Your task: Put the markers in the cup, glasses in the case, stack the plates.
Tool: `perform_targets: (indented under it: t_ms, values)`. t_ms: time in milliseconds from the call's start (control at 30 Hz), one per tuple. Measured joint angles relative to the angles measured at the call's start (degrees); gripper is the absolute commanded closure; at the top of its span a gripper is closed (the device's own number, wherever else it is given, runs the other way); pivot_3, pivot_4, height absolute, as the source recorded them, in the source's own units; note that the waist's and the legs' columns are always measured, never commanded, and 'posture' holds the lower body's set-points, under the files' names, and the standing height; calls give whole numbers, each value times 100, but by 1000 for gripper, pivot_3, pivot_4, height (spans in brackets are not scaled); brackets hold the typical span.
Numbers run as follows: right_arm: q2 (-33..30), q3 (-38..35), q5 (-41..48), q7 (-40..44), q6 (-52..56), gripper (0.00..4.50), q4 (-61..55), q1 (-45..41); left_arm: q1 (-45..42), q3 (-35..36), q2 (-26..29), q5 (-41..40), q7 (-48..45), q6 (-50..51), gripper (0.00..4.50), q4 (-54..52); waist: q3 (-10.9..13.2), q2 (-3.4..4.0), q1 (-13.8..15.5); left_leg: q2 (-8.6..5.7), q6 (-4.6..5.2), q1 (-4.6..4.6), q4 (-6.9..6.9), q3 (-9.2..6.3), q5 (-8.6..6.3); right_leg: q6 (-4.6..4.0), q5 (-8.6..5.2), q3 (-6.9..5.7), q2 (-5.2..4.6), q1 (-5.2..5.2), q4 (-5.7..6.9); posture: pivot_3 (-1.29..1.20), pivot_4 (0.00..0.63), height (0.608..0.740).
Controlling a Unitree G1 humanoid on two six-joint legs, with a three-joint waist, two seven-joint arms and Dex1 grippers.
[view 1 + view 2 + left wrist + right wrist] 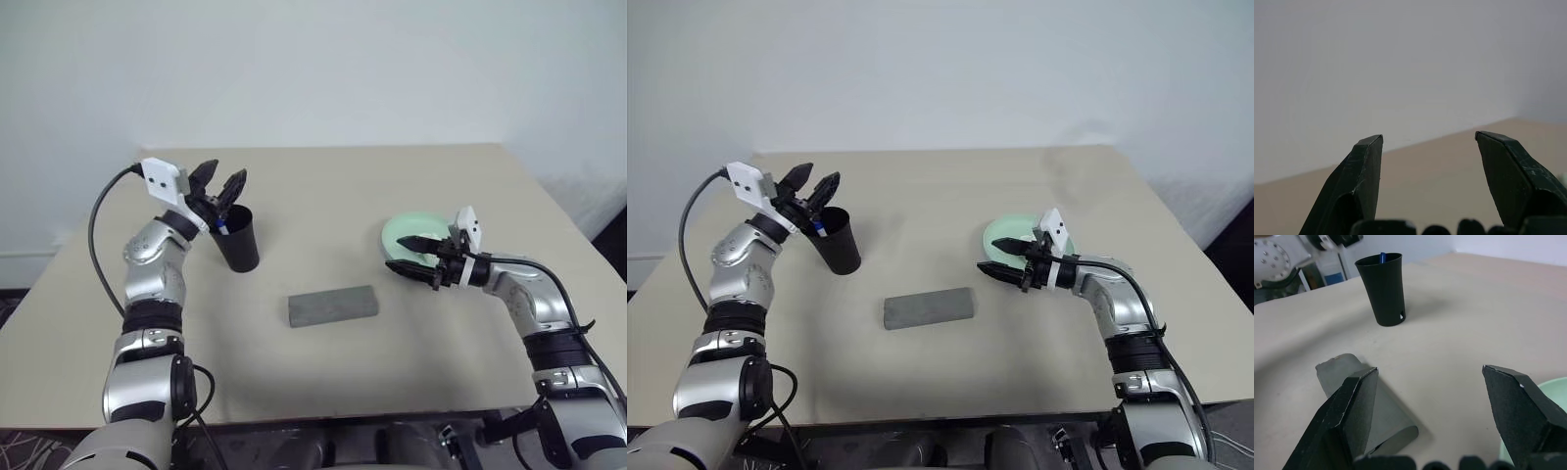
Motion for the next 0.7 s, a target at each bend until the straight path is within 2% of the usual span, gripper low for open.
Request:
perform_targets:
  t_ms: [133,300,433,700]
  values:
    - [113,3,-17,-68,-37,799,147,-56,970,-105,364,-621,-423,1290,1336,-1967,0,2,-52,1,2,5,-6,3,-2,0,0,5,3,0,1,0,0,740]
    - [197,19,-188,-164,-281,799,293,-98,2285,-402,561,-803,-566,2117,1336,-3535,1,4,-19,4,4,18,-8,3,-3,-6,2,5,8,11,2,0,0,740]
    - [37,1,-395,-210,-692,799,536,-42,2904,-526,534,-611,-373,2139,1336,-3983,4,9,42,7,4,39,-8,3,3,11,-10,4,11,27,1,0,0,740]
    - [-416,-202,-410,-68,-738,799,845,259,3485,-544,99,-55,44,1459,1336,-3640,3,12,40,16,1,55,-14,10,5,8,-8,7,11,43,3,0,0,740]
